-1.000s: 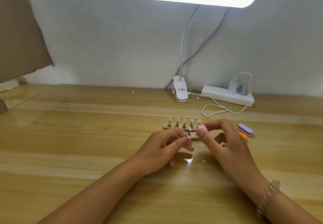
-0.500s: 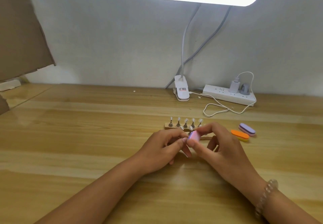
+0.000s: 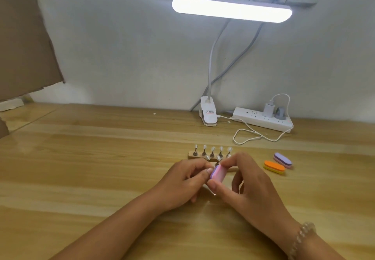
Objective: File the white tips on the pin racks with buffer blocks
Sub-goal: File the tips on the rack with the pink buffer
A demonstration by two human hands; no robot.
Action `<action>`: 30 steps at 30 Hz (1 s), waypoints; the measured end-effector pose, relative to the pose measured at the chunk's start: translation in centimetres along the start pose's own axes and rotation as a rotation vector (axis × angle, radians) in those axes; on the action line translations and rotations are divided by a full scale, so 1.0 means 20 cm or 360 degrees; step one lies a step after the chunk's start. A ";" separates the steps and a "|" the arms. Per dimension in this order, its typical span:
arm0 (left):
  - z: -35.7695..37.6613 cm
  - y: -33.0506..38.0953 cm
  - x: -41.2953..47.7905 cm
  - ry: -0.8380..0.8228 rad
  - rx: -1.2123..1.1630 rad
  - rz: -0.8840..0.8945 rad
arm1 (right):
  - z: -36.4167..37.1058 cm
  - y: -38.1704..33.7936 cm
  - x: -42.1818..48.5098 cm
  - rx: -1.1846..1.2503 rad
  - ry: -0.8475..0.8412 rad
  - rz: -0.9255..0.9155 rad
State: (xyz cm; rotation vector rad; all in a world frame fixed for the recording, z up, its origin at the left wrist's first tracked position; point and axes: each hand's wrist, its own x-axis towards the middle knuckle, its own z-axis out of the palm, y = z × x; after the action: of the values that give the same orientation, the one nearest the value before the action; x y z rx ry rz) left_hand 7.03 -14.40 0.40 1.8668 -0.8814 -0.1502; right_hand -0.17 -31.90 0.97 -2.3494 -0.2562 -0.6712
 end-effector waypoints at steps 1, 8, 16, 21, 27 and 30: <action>0.00 0.00 0.00 0.0007 0.0019 -0.0006 | 0.00 0.00 0.00 0.0020 -0.0025 0.0010; 0.00 0.03 0.00 -0.0037 -0.0060 -0.0008 | 0.00 0.02 0.01 0.0049 0.0034 0.0050; -0.02 0.04 0.02 -0.0154 -0.0126 -0.0089 | -0.01 0.04 0.02 0.0087 0.0100 0.0138; -0.02 0.01 0.02 -0.0122 0.0017 -0.0127 | 0.01 0.01 0.01 -0.0001 0.0014 0.0018; 0.00 0.01 0.03 -0.0118 -0.0050 -0.0106 | 0.00 0.04 0.02 0.0025 0.0119 0.0097; 0.00 -0.01 0.03 -0.0053 0.0052 -0.0131 | 0.02 0.01 0.00 -0.0012 0.0009 -0.0046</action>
State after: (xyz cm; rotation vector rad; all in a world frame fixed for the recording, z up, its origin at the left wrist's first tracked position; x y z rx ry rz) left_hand 7.60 -14.65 0.42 1.9368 -0.8349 -0.2194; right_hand 0.04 -31.91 0.61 -2.3549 -0.2857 -0.6940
